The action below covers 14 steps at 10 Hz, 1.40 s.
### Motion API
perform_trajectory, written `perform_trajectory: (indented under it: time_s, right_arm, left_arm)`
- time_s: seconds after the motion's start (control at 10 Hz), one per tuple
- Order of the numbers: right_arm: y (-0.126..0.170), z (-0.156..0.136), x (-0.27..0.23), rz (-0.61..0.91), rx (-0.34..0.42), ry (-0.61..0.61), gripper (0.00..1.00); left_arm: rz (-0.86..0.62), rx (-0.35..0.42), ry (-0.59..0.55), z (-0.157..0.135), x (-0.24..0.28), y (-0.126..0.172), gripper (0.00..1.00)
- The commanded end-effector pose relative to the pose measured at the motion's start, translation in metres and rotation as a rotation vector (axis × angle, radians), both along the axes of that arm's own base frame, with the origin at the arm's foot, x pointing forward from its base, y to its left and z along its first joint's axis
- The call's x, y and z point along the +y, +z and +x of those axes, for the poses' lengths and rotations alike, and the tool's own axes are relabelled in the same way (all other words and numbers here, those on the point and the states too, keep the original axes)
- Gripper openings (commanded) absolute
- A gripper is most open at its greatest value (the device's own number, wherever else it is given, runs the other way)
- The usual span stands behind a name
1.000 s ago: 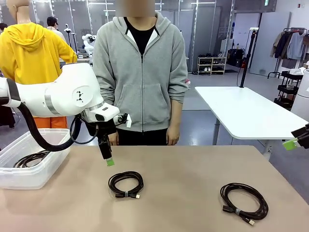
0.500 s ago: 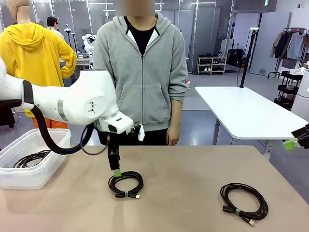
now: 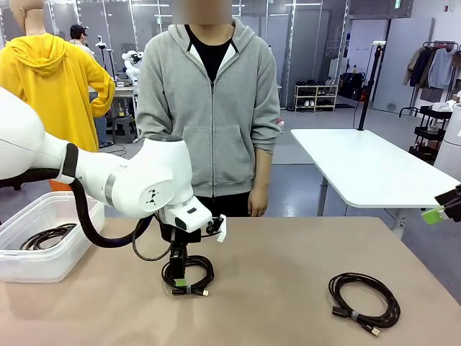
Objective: Organize and store the cables.
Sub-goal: Place the USB Extension Cable into the Organizing box.
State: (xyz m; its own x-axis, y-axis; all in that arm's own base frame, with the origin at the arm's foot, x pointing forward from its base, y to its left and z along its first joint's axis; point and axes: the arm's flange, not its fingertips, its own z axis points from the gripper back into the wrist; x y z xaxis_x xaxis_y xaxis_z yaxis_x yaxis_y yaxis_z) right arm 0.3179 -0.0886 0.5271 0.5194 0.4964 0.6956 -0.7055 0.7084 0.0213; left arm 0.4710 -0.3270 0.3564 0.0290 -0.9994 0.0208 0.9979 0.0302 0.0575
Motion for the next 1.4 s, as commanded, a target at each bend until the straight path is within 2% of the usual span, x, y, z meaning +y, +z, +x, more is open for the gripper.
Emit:
perform_trajectory:
  time_s: [0.0,0.3,0.6,0.7,0.8,0.9,1.0,1.2,1.3]
  right_arm:
    - [-0.001,0.001,0.001,-0.014,0.009,-0.012,1.0]
    - [-0.001,0.001,0.001,-0.014,0.009,-0.012,1.0]
    - [-0.001,0.001,0.001,-0.014,0.009,-0.012,1.0]
    - [-0.001,0.001,0.001,-0.014,0.009,-0.012,1.0]
    - [-0.001,0.001,0.001,-0.014,0.009,-0.012,1.0]
    - [-0.001,0.001,0.001,-0.014,0.009,-0.012,1.0]
    - [-0.001,0.001,0.001,-0.014,0.009,-0.012,1.0]
    - [-0.001,0.001,0.001,-0.014,0.009,-0.012,1.0]
    - [-0.001,0.001,0.001,-0.014,0.009,-0.012,1.0]
  left_arm:
    - [-0.017,-0.018,-0.031,0.013,-0.001,-0.007,1.0]
    - [-0.033,0.038,-0.044,0.024,-0.011,-0.032,1.0]
    - [-0.024,0.071,-0.04,0.026,-0.013,-0.043,1.0]
    - [-0.023,0.054,-0.018,0.027,-0.012,-0.043,0.93]
    - [0.021,0.031,-0.038,0.025,-0.011,-0.044,0.53]
    - [0.034,0.046,-0.03,0.025,-0.012,-0.044,0.33]
    - [0.026,0.062,-0.025,0.025,-0.012,-0.044,0.0]
    - [0.02,0.078,-0.043,0.025,-0.014,-0.045,0.0]
    - [0.019,0.083,-0.046,0.025,-0.015,-0.044,0.14]
